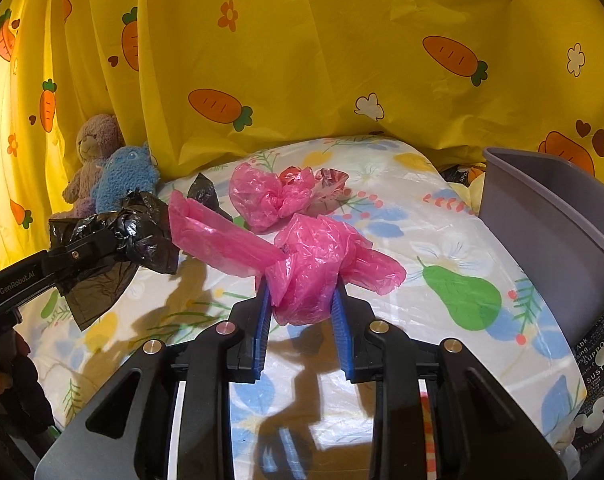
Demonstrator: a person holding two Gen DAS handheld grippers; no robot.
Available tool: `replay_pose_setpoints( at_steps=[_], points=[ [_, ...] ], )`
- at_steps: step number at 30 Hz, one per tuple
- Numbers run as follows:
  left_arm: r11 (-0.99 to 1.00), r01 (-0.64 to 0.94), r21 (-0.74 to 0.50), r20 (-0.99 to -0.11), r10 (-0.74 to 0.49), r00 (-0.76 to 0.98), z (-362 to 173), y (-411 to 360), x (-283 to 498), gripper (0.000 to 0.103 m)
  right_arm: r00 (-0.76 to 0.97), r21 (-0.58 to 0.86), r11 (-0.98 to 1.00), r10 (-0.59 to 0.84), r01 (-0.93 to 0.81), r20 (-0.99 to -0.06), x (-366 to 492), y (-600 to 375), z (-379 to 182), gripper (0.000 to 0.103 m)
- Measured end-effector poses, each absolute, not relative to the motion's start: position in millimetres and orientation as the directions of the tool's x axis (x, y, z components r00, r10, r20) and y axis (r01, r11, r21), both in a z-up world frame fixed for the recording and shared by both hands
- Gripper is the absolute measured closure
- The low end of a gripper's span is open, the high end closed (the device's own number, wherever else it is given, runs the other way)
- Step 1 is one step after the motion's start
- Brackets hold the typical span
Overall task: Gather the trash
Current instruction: 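Grasp the pink plastic bag with right tool while left tool holds the black bag, then carry both bags over the gray bin and open both tools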
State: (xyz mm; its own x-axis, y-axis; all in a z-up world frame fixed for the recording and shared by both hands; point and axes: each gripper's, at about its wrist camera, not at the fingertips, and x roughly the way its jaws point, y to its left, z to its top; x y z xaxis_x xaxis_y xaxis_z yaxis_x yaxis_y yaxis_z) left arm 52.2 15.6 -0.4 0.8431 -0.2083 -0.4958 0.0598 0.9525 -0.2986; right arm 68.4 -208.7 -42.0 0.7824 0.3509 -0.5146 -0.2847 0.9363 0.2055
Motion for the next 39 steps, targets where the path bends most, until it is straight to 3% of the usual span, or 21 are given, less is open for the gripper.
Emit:
replay_pose_setpoints(
  at_steps=[29, 39],
  points=[
    [0.927, 0.255, -0.274, -0.522, -0.366, 0.770, -17, -65, 59, 0.089, 0.809, 0.210, 0.953, 0.299, -0.220, -0.506, 54, -241, -49, 0.074],
    [0.900, 0.351, -0.258, -0.439, -0.433, 0.788, 42, -98, 72, 0.089, 0.892, 0.214, 0.963, 0.237, -0.164, -0.385, 53, -285, 1, 0.074]
  ],
)
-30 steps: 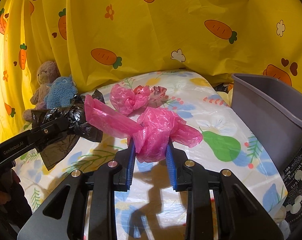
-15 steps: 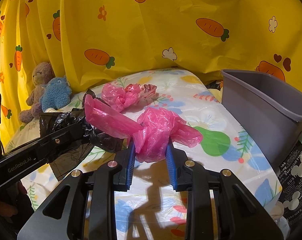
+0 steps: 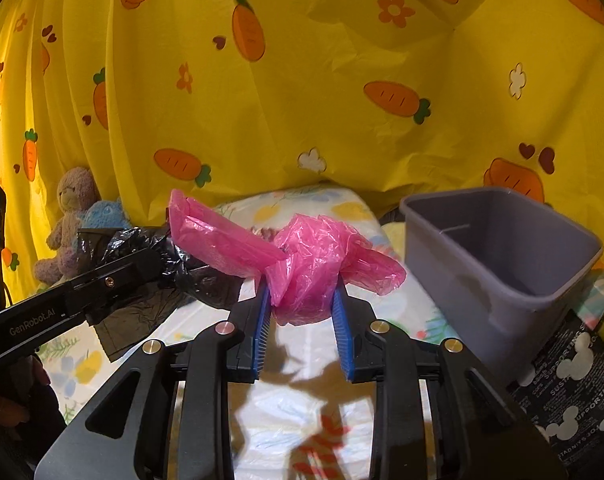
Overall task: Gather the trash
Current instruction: 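Carry both bags over the gray bin and open both tools, then move both tools back toward the remaining black bag and green-grid cup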
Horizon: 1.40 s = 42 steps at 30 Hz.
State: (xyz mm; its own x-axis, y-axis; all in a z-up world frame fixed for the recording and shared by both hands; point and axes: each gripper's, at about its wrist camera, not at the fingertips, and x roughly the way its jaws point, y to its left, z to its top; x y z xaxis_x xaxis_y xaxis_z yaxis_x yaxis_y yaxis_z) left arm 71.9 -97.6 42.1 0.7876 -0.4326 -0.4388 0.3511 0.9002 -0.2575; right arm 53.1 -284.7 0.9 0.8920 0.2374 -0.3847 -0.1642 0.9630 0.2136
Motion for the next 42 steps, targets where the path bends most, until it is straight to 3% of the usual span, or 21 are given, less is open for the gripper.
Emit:
replay_pose_setpoints(
  at_steps=[7, 15, 37, 39, 40, 41, 42],
  points=[
    [0.839, 0.474, -0.267, -0.380, -0.544, 0.748, 89, -165, 103, 0.089, 0.932, 0.205, 0.979, 0.076, -0.001, -0.354, 74, -351, 26, 0.073],
    [0.780, 0.555, -0.289, -0.414, -0.625, 0.662, 77, -243, 147, 0.089, 0.908, 0.225, 0.961, -0.058, 0.164, -0.415, 94, -417, 13, 0.073],
    [0.671, 0.631, -0.388, -0.459, -0.735, 0.499, 36, -305, 194, 0.089, 0.856, 0.206, 0.946, -0.119, 0.252, -0.502, 116, -458, -11, 0.072],
    [0.669, 0.634, -0.388, -0.455, -0.737, 0.499, 35, -306, 195, 0.088, 0.855, 0.203, 0.947, -0.116, 0.249, -0.506, 118, -457, -12, 0.067],
    [0.665, 0.637, -0.390, -0.452, -0.741, 0.497, 35, -306, 195, 0.088, 0.854, 0.200, 0.948, -0.117, 0.249, -0.507, 118, -456, -12, 0.065],
    [0.659, 0.641, -0.393, -0.447, -0.746, 0.493, 34, -306, 195, 0.079, 0.853, 0.197, 0.948, -0.121, 0.251, -0.507, 119, -456, -13, 0.058],
    [0.662, 0.640, -0.391, -0.442, -0.745, 0.500, 35, -305, 195, 0.058, 0.852, 0.194, 0.948, -0.124, 0.253, -0.508, 119, -456, -14, 0.055]
  ],
)
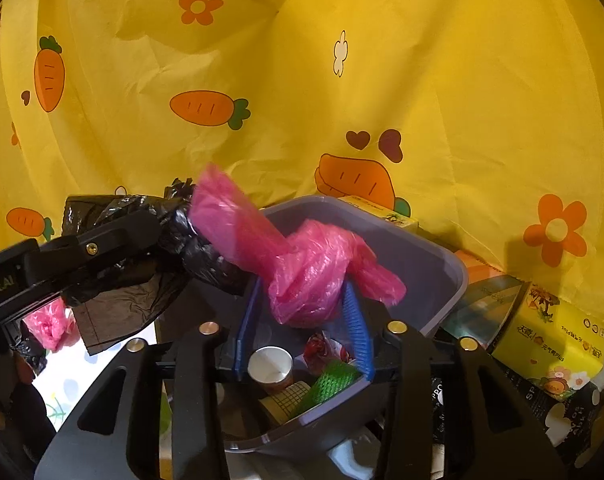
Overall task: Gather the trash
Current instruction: 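Move both tools back toward the remaining black bag and green-grid cup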
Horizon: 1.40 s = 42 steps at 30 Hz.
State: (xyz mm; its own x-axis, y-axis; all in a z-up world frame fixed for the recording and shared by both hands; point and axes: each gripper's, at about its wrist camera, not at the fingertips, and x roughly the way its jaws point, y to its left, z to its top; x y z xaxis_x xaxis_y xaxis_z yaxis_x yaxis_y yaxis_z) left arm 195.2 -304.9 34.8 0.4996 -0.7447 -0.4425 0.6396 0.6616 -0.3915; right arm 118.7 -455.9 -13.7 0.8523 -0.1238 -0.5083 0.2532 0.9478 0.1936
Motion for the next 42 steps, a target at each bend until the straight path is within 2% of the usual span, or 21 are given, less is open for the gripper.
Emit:
replay_pose_setpoints(
  at_steps=[2, 12, 19, 24, 27, 34, 42],
  points=[
    [0.670, 0.628, -0.396, -0.417, -0.740, 0.527, 36, -298, 194, 0.032, 0.850, 0.193, 0.947, -0.127, 0.258, -0.511, 119, -456, -15, 0.053],
    [0.723, 0.587, -0.365, -0.394, -0.691, 0.606, 41, -268, 183, 0.018, 0.848, 0.194, 0.942, -0.143, 0.275, -0.511, 115, -455, -17, 0.038],
    [0.775, 0.539, -0.329, -0.405, -0.631, 0.661, 39, -236, 168, 0.015, 0.848, 0.194, 0.938, -0.157, 0.289, -0.506, 108, -450, -16, 0.027],
    [0.847, 0.458, -0.271, -0.412, -0.532, 0.740, 38, -201, 153, 0.012, 0.853, 0.192, 0.931, -0.183, 0.310, -0.490, 96, -442, -11, 0.017],
    [0.893, 0.372, -0.254, -0.432, -0.449, 0.782, 37, -172, 147, 0.011, 0.865, 0.197, 0.932, -0.182, 0.303, -0.467, 86, -434, -4, 0.016],
    [0.981, 0.077, -0.176, -0.491, -0.156, 0.857, 28, -86, 130, 0.010, 0.888, 0.183, 0.963, -0.098, 0.198, -0.449, 78, -388, 7, 0.015],
    [0.955, -0.274, -0.112, -0.503, 0.183, 0.845, 12, 29, 100, 0.010, 0.876, 0.151, 0.988, 0.094, -0.025, -0.473, 88, -298, 6, 0.015]
  ],
)
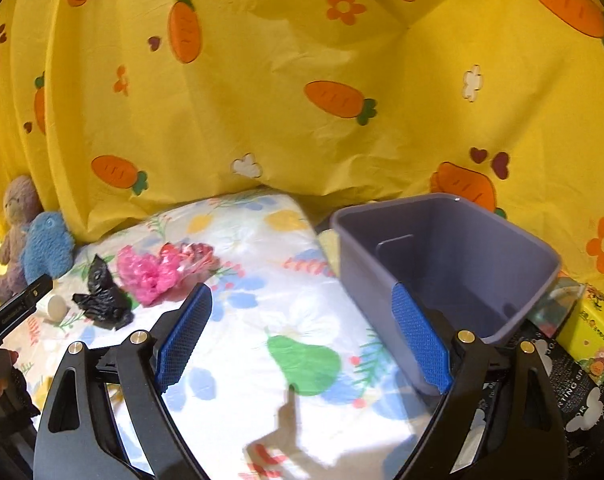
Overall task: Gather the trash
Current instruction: 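Move both tools back toward the remaining black bag and green-grid cup, then grasp the black bag with right tool while left tool grasps the green-grid cup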
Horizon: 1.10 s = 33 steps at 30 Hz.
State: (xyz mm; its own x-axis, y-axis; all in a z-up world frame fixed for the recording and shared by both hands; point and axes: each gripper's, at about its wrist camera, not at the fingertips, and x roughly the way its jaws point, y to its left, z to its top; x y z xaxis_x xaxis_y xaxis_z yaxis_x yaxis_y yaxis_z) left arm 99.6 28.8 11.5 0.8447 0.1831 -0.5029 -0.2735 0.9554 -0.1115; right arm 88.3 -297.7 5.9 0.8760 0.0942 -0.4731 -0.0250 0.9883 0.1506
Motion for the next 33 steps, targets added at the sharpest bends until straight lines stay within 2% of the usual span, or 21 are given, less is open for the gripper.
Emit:
replay_pose_setpoints(
  at_steps=[5, 9, 13, 19, 28, 31, 33],
  points=[
    [0.904, -0.412, -0.110, -0.500, 0.308, 0.809, 11, 86, 79, 0.010, 0.830, 0.103, 0.974, 0.226, -0.202, -0.510, 99, -220, -1, 0.015],
    [0.870, -0.476, -0.128, -0.490, 0.362, 0.793, 14, 119, 66, 0.010, 0.766, 0.060, 0.933, 0.327, -0.355, -0.553, 111, -150, -9, 0.015],
    [0.845, -0.513, -0.147, -0.499, 0.385, 0.776, 10, 143, 59, 0.010, 0.730, 0.020, 0.901, 0.364, -0.433, -0.579, 125, -93, -19, 0.015],
    [0.806, -0.563, -0.184, -0.525, 0.404, 0.749, 4, 173, 59, 0.010, 0.686, -0.002, 0.879, 0.372, -0.477, -0.625, 158, -37, -37, 0.015],
    [0.792, -0.569, -0.224, -0.544, 0.383, 0.747, 4, 188, 69, 0.010, 0.660, -0.020, 0.887, 0.329, -0.462, -0.675, 202, -8, -58, 0.015],
    [0.795, -0.558, -0.238, -0.554, 0.360, 0.750, 1, 189, 74, 0.010, 0.641, -0.015, 0.886, 0.323, -0.463, -0.697, 211, -4, -64, 0.023],
    [0.800, -0.550, -0.241, -0.563, 0.346, 0.750, -2, 188, 80, 0.010, 0.623, -0.010, 0.883, 0.322, -0.469, -0.713, 216, -1, -69, 0.034]
  ],
)
